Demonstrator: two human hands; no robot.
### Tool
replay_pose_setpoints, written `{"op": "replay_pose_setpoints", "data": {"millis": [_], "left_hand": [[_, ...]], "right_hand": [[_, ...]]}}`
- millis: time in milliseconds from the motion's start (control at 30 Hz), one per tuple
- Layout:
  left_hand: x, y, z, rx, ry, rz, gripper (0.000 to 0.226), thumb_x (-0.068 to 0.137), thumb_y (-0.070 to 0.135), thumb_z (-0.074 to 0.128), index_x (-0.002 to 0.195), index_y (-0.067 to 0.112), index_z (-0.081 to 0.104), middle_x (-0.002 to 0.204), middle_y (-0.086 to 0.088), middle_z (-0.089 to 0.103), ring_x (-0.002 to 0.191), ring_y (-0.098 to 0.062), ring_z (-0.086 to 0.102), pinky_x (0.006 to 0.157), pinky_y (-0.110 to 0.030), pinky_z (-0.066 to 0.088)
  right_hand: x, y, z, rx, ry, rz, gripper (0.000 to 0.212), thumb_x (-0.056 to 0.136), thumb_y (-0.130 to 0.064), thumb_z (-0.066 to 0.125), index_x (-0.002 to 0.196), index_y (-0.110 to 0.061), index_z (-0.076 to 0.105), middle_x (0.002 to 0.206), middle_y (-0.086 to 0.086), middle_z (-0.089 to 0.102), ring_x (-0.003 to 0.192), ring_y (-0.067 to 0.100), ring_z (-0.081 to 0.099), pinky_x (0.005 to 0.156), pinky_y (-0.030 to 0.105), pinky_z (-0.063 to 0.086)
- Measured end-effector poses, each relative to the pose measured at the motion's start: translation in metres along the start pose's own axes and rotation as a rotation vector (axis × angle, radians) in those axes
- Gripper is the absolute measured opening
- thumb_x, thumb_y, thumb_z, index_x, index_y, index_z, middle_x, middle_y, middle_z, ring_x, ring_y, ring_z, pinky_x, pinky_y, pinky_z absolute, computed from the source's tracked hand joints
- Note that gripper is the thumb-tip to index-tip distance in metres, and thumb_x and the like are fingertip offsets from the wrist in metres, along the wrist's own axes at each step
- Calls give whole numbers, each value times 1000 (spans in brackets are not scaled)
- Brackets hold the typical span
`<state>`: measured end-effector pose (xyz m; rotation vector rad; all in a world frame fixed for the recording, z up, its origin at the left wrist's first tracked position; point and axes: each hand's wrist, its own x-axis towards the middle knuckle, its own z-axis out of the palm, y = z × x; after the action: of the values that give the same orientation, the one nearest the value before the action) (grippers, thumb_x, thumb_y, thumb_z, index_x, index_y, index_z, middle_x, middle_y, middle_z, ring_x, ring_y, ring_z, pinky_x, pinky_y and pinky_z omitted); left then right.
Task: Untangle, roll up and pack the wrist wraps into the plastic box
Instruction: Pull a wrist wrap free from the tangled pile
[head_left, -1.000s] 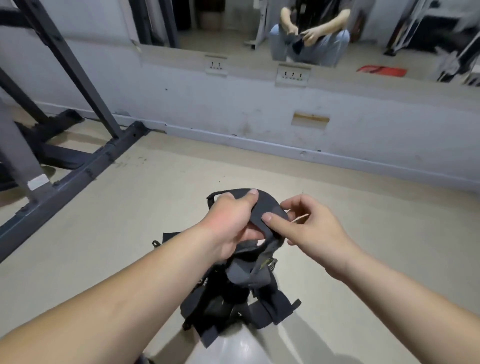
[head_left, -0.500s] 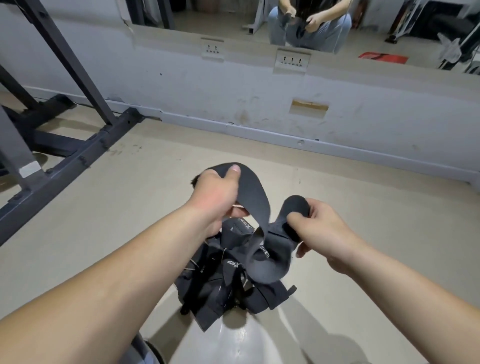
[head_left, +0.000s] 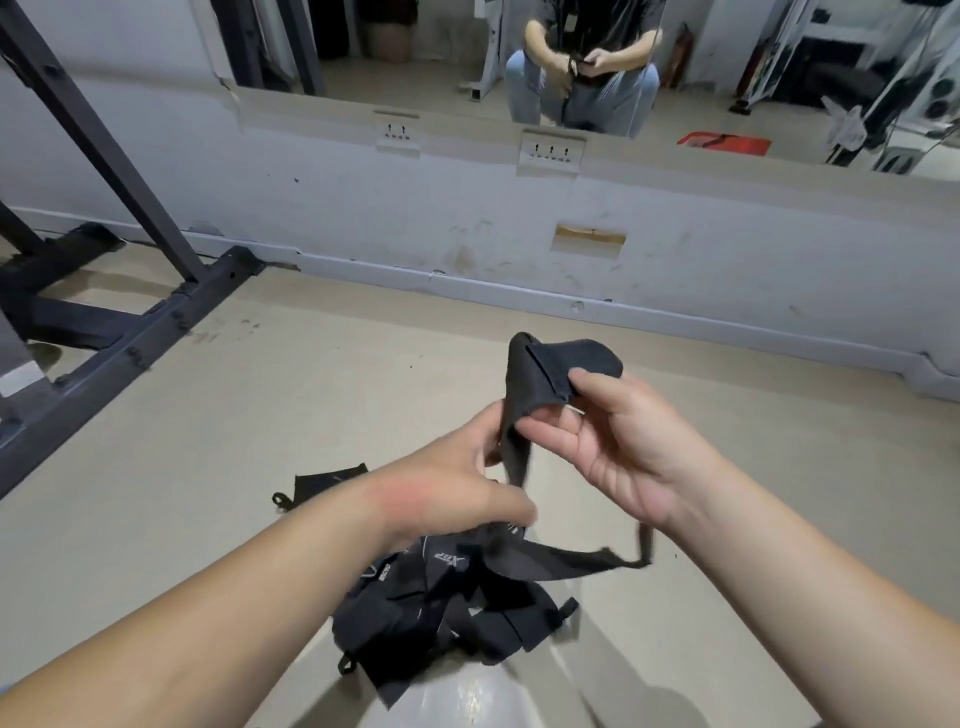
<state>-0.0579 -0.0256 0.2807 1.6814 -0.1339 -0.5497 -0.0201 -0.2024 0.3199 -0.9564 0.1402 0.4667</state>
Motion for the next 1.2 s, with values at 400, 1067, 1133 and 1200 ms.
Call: {"op": "replay_pose_setpoints", "data": {"millis": [400, 1067, 1133, 1200], "left_hand": [[9, 0, 14, -302, 209, 83, 23, 111, 17, 53, 132, 14, 63, 125, -9, 77, 117, -26, 74, 95, -40, 58], [63, -129, -33, 579, 308, -419, 22, 92, 9, 56, 109, 24, 57, 108, -3, 65, 95, -29, 63, 89, -41, 58], [72, -160, -30, 682, 241, -517, 14, 92, 6, 55, 96, 19, 57, 97, -5, 57, 84, -27, 51, 77, -38, 49], [78, -189, -24, 732, 199, -584, 4, 95, 7, 56, 92, 8, 59, 93, -9, 57, 82, -28, 50, 73, -35, 45]], "right_hand": [[3, 1, -27, -823, 187, 4, 45, 95, -60, 65, 105, -18, 77, 93, -3, 76, 87, 16, 70, 87, 36, 56], [49, 92, -78, -794, 393, 218, 15, 106, -18, 59, 99, -12, 71, 91, 5, 74, 76, 20, 68, 59, 26, 52], [60, 110, -89, -730, 444, 254, 16, 105, -16, 59, 93, -14, 70, 90, 5, 74, 74, 20, 69, 58, 26, 53], [70, 130, -102, -666, 496, 264, 15, 105, -16, 59, 94, -17, 69, 92, 4, 74, 79, 22, 68, 64, 27, 54]]}}
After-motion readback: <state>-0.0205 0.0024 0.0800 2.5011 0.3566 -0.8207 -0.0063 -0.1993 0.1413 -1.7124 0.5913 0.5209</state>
